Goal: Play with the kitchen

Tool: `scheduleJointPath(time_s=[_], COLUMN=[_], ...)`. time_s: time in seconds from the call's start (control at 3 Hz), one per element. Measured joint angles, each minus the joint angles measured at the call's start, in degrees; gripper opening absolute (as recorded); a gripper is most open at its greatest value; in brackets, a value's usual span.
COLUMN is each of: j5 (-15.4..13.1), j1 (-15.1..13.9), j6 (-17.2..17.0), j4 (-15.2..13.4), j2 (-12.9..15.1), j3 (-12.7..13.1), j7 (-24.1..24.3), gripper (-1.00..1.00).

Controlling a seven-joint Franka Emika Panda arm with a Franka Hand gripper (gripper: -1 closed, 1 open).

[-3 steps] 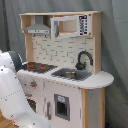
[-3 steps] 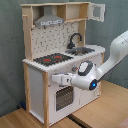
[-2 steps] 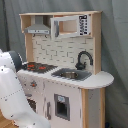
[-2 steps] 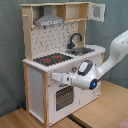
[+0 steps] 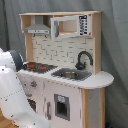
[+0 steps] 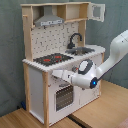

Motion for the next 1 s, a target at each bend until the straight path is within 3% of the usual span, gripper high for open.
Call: scheduleJointPath(time_s=[1.0], j5=[0.0], j1=[-0.4], j6=[2.6], j4=[-0.3], j2=[0.8], j3=[-0.2], j7=[19.8], gripper=[-1.00])
